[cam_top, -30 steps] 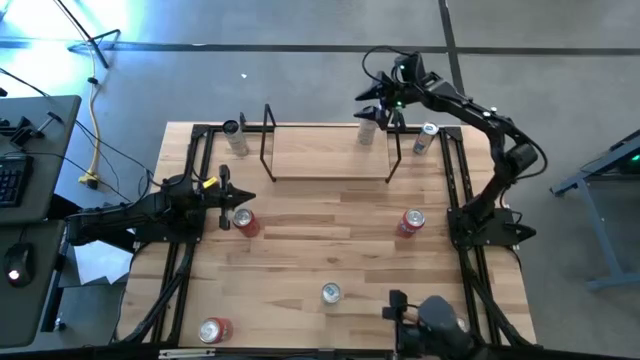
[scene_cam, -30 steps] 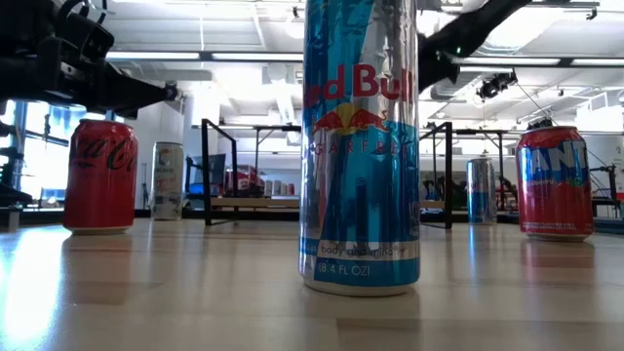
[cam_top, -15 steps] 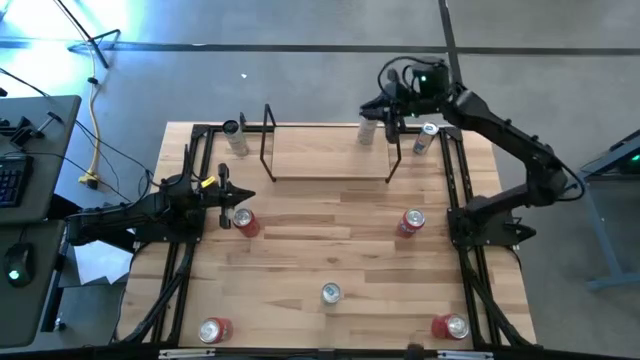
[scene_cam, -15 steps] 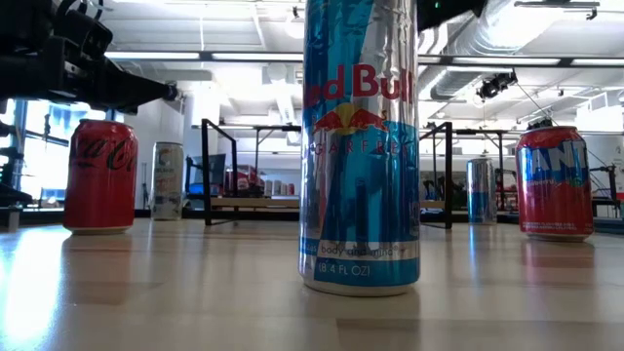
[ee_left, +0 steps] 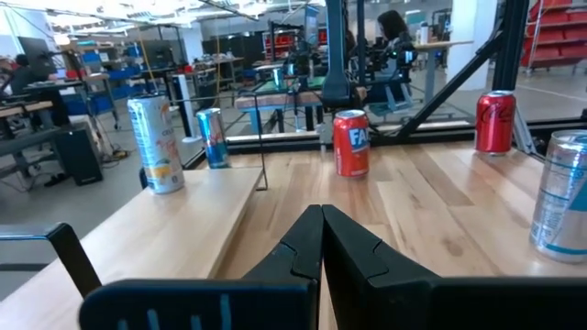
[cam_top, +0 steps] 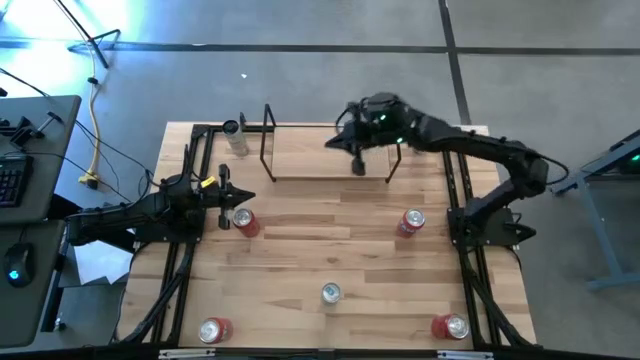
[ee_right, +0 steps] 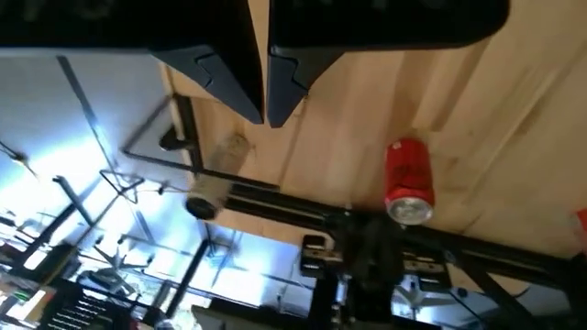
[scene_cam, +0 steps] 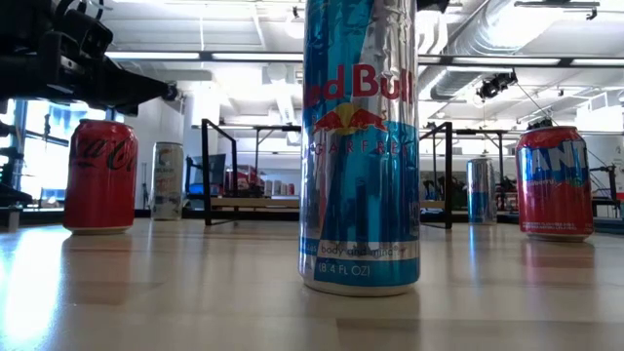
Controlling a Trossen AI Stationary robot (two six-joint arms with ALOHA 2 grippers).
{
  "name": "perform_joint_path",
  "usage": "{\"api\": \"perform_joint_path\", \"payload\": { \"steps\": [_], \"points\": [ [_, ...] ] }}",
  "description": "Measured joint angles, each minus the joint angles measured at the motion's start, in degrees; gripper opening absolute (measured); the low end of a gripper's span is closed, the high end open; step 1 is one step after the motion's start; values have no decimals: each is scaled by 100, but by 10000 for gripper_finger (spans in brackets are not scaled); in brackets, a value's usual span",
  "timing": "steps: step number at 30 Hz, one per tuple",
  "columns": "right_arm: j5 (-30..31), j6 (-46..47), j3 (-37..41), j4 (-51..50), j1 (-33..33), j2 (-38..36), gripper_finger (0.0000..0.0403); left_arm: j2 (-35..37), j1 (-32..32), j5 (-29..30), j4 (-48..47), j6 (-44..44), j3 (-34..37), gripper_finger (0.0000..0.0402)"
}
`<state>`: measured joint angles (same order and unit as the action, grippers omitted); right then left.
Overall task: Place canned beverage on shelf
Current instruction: Put the top blue soda can on the shelf
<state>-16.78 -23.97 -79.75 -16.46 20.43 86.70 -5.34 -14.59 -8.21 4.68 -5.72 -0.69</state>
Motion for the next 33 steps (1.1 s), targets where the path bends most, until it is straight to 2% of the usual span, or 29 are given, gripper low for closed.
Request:
{"api": "perform_joint_path", "payload": {
  "steps": [7,12,18,21,27,30,33],
  "points": [
    [101,258,0,1369,-727,870,0,-2,0,-1,121,10,0,0],
    [600,358,0,1971,-1143,1549,0,0,1,-2,263,53,-7,0],
    [977,333,28,2382,-1580,1746,0,-2,2,0,254,177,-7,0],
    [1037,330,615,3269,-1658,1674,0,-2,0,0,254,209,-7,0],
    [1238,990,2473,5606,-1706,1407,0,-2,2,12,249,249,-7,1],
    [1876,962,3236,6101,-2012,1031,0,-2,1,45,260,206,-7,1],
    [2610,867,3871,5974,-2273,375,0,-1,2,130,311,197,-7,1]
  ]
}}
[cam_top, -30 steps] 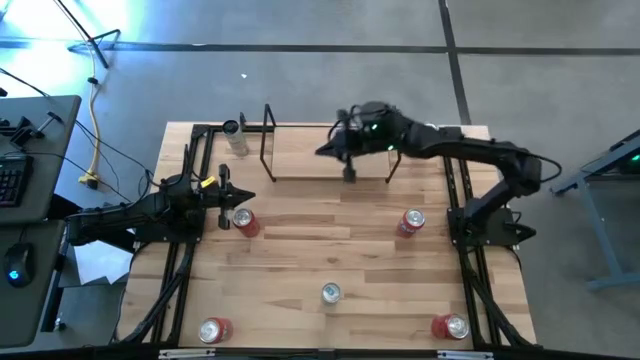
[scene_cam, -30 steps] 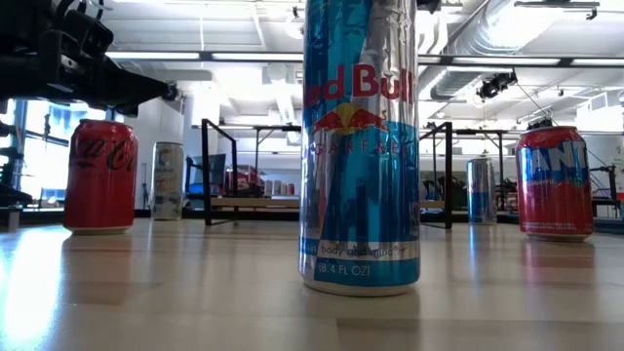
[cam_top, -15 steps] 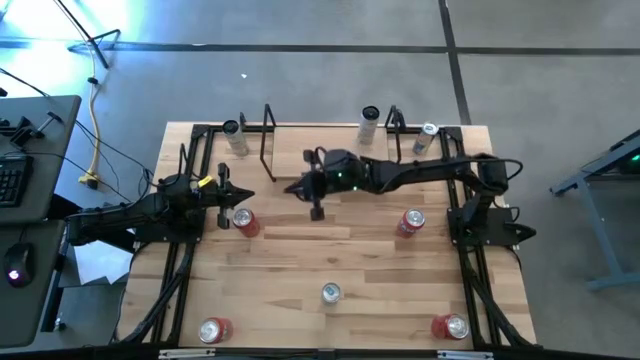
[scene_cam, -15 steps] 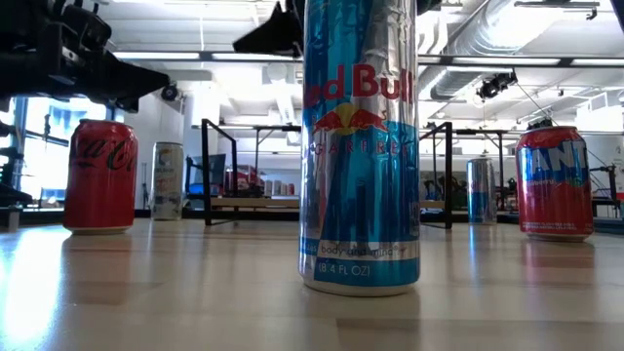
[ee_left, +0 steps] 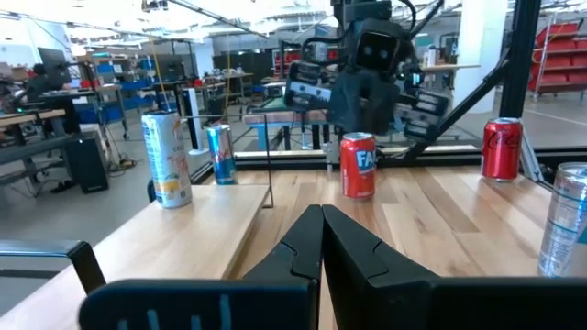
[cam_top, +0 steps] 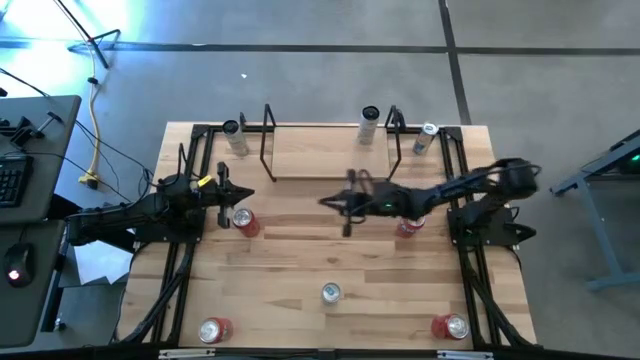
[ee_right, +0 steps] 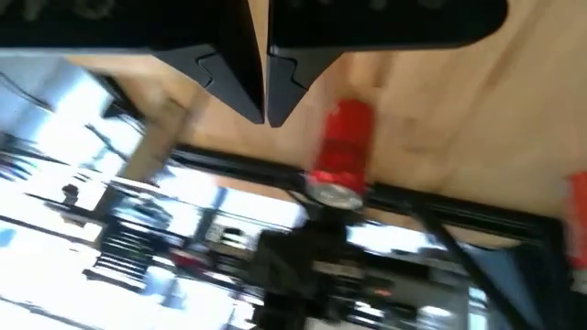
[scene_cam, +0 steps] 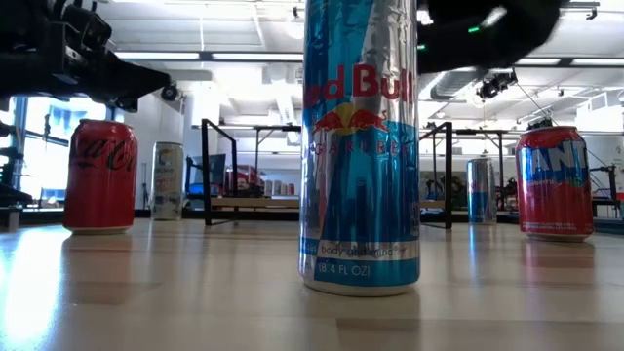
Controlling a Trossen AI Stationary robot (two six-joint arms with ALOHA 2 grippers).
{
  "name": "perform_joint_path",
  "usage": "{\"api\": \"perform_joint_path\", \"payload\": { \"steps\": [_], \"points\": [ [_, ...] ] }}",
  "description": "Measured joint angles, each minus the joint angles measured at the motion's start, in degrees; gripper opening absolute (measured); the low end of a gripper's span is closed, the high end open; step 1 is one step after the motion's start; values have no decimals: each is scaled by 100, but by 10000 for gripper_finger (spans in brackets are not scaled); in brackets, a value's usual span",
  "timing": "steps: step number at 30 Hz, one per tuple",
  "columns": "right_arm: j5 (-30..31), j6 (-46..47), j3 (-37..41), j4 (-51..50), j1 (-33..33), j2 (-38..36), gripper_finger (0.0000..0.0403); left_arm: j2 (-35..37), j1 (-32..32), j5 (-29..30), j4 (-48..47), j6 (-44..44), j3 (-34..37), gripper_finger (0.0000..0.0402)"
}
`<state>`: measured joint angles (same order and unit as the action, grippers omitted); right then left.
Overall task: Place canned beverage on shelf
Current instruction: Put the top blue soda can on the shelf
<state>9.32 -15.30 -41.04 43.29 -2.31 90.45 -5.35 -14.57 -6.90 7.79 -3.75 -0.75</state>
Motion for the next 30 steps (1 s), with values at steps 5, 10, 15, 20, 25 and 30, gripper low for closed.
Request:
{"api": "perform_joint_path", "payload": {
  "steps": [5,10,15,20,25,30],
  "points": [
    [811,252,638,-1128,-401,-1524,0,-1,-2,47,15,-15,0,1],
    [3095,1066,520,-3273,-548,-3013,2,-1,0,243,16,49,0,1],
    [4726,1931,4,-5480,-88,-3955,27,0,-2,263,17,50,0,1],
    [4058,3016,-716,-7389,1381,-4206,79,-1,-2,318,18,179,0,1],
    [2292,3337,-1365,-8431,3346,-3841,140,-1,-2,488,87,492,0,1],
    [811,3452,-2157,-9099,4959,-3124,199,0,-2,471,111,561,0,1]
  ]
}}
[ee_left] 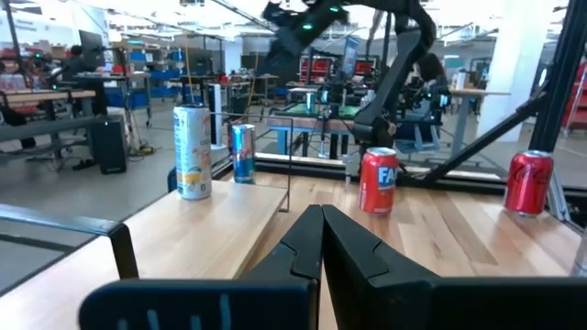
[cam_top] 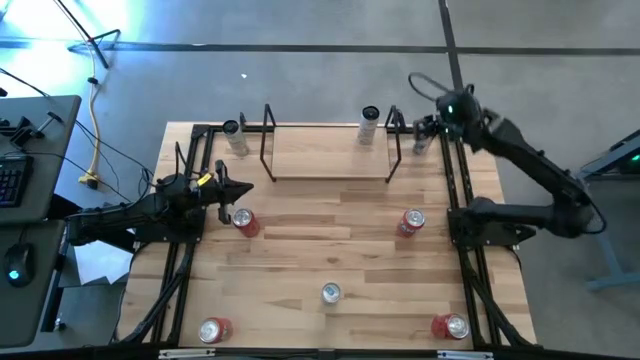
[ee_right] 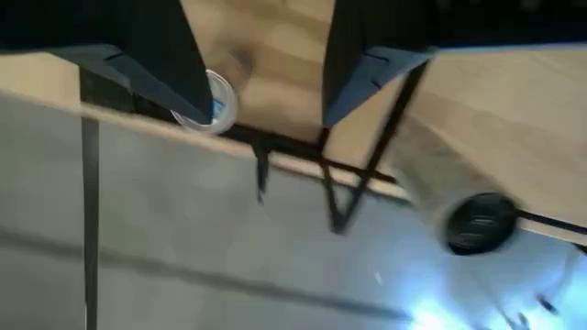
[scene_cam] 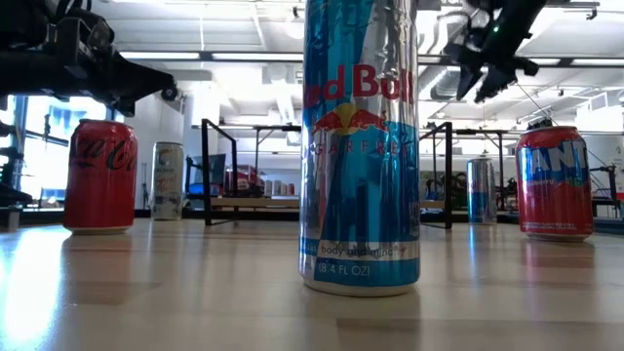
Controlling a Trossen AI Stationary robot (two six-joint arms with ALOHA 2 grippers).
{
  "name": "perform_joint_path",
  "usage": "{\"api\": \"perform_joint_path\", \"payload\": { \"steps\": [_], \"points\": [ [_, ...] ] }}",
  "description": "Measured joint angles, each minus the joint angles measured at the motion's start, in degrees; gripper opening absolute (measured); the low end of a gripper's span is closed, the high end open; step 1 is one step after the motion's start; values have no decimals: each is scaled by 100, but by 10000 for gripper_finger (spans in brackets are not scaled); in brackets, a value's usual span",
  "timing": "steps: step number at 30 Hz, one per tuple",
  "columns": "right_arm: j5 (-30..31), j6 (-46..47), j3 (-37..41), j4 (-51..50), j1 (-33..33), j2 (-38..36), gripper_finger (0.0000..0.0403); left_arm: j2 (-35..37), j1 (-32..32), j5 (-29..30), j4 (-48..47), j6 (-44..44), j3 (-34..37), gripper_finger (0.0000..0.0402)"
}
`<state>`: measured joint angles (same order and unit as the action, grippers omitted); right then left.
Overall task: Place canned beverage on shelf
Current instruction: Put the top blue soda can on the shelf
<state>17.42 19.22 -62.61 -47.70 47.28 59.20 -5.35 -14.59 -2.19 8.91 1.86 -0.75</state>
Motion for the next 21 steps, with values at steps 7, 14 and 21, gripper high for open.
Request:
{"api": "perform_joint_path", "payload": {
  "steps": [7,14,21],
  "points": [
    [-559,193,-1021,-953,1102,1401,265,-2,0,1,-3,-143,0,1],
    [-643,732,-2208,-1929,1472,2724,288,-2,0,5,-27,-50,2,0],
    [-803,1115,-2896,-2722,1710,3635,289,-2,0,-12,-122,3,2,0]
  ]
}}
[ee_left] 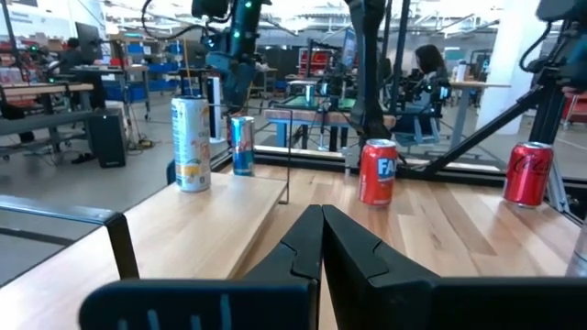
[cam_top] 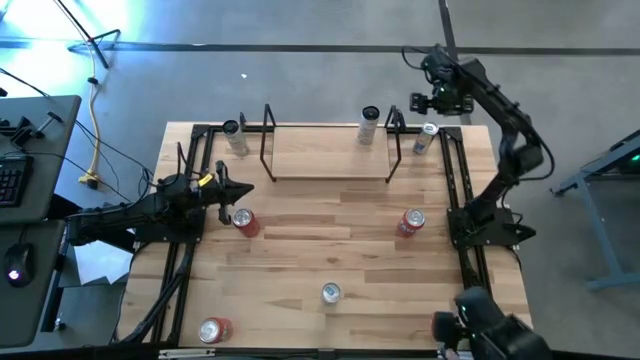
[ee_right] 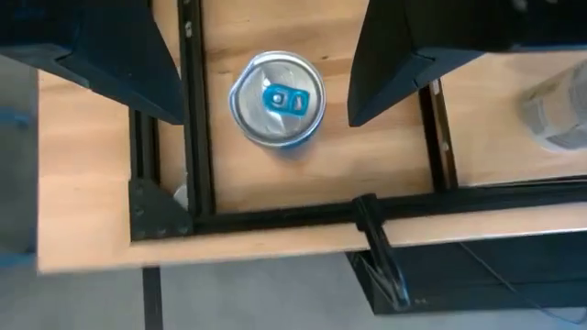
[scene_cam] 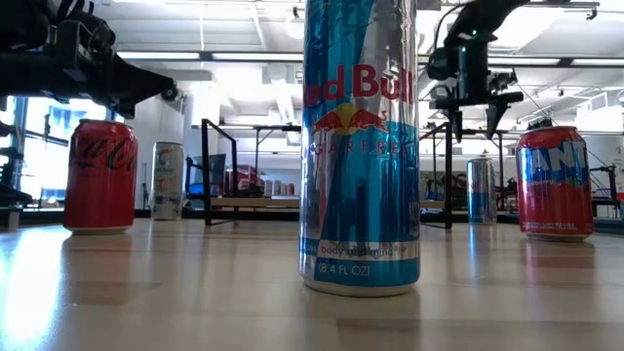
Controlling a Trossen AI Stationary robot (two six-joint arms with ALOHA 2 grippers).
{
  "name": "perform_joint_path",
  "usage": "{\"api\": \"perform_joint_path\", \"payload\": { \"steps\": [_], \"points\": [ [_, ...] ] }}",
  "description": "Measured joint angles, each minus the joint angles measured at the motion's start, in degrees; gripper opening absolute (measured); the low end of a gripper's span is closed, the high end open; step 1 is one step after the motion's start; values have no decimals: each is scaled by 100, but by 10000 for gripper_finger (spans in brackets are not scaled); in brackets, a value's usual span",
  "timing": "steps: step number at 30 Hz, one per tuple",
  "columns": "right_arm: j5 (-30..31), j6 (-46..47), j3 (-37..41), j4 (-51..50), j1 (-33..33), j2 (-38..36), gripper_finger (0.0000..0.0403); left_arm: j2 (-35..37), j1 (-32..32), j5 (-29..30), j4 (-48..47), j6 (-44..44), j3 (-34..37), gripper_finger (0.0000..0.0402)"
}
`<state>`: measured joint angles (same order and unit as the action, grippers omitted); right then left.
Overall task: Place canned beverage on shelf
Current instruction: Put the top blue soda can on the shelf
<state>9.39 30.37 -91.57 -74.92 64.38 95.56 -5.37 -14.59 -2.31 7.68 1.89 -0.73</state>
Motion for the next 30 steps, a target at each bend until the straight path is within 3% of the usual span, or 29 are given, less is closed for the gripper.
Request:
{"api": "perform_joint_path", "payload": {
  "steps": [6,30],
  "points": [
    [-557,413,116,-51,174,388,289,1,1,-216,-1,18,0,0],
    [-78,884,148,-119,76,689,289,0,0,-225,-9,46,0,0]
  ]
}}
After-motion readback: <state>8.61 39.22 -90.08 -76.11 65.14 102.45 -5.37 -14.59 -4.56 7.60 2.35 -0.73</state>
